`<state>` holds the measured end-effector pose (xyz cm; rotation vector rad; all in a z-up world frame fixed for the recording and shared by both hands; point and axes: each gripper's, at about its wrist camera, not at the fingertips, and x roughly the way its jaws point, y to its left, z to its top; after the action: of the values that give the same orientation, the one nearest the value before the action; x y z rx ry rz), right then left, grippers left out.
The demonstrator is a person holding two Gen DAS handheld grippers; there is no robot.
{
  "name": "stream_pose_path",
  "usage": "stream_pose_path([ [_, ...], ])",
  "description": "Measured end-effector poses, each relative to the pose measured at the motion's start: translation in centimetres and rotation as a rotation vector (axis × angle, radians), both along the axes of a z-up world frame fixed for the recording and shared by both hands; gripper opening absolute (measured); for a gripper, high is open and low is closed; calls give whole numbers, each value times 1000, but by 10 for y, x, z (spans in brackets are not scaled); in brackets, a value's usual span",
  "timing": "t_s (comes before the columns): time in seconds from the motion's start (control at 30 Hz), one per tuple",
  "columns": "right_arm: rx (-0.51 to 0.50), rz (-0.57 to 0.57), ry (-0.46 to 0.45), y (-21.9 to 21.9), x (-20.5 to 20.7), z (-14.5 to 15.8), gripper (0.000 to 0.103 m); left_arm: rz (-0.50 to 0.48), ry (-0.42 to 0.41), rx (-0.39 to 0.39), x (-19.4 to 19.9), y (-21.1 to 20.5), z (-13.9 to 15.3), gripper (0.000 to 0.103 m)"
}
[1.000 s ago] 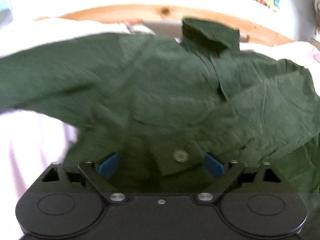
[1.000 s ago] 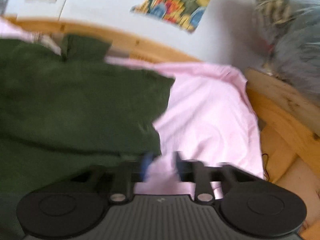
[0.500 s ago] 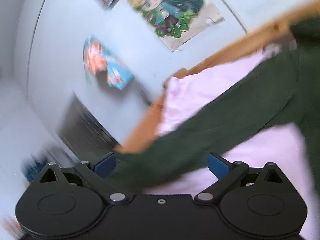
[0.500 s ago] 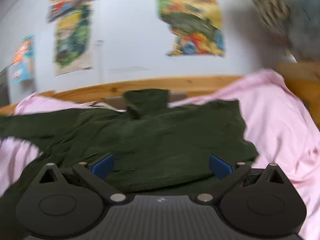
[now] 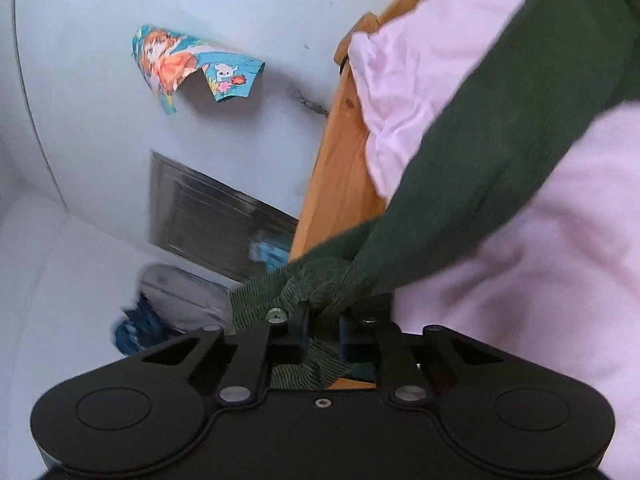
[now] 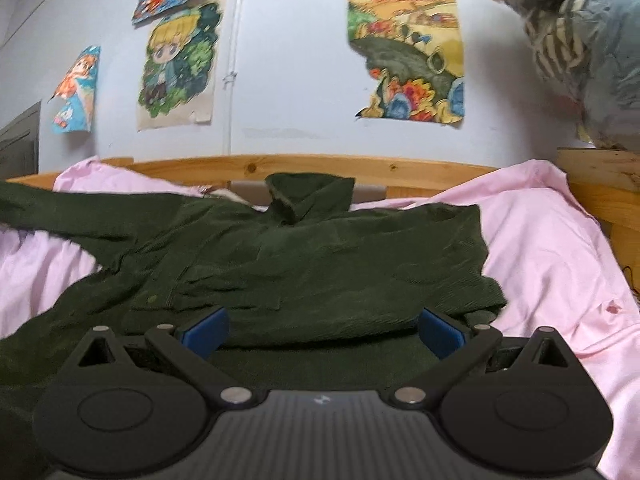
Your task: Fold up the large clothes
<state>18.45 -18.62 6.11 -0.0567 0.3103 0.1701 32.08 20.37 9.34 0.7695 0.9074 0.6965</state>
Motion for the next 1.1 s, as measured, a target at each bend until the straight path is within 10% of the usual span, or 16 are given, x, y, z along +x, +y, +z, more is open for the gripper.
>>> stream_pose_path([
  [0.37, 96, 54, -25, -8, -14, 17, 103, -114, -72, -862, -33, -110, 106, 9],
  [0.8, 167, 98, -25, -34, -17, 14, 103, -404, 152, -1118, 71, -296, 47, 13],
  [1.0, 266, 52, 58, -51, -3, -1, 103, -464, 58, -1134, 100, -307, 39, 67],
  [1.1, 328, 37, 100, -59, 0, -6, 103, -458, -12, -1155, 90, -283, 47, 76],
])
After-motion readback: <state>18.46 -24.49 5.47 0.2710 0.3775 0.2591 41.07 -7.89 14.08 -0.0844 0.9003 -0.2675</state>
